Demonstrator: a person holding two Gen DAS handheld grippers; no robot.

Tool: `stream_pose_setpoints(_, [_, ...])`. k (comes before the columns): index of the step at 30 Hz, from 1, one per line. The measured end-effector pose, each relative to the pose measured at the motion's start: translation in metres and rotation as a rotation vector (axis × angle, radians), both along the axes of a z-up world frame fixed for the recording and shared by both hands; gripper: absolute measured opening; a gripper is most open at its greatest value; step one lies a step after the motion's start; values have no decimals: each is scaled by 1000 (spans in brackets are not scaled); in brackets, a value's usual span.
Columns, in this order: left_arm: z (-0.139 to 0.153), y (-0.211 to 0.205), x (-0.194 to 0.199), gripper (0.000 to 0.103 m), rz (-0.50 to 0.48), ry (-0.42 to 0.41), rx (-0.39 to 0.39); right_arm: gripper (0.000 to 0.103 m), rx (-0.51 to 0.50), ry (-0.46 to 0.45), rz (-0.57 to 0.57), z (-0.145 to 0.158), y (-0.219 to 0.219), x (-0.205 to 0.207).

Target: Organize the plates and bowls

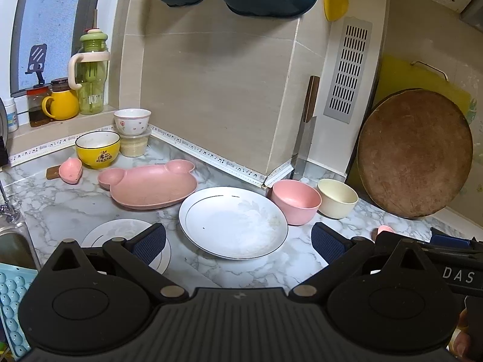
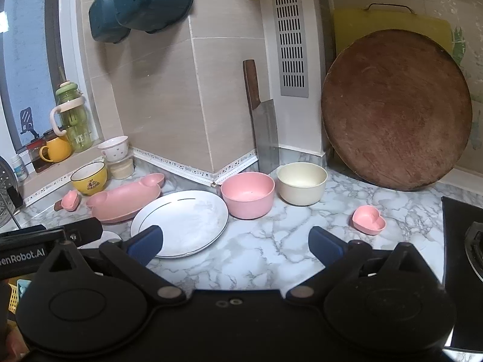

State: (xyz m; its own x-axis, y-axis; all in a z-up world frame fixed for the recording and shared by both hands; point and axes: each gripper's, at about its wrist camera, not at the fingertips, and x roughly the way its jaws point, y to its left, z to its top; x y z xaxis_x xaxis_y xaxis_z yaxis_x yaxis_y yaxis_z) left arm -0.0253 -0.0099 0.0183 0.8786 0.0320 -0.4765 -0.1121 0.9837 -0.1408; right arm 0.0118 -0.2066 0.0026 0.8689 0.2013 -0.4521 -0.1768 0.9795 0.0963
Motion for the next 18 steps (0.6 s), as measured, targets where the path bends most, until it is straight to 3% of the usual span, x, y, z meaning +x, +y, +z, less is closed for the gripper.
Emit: stream_pose_setpoints(18, [3,2,-1,103,1,-8,23,103,-5,-17,10,4,0,-2])
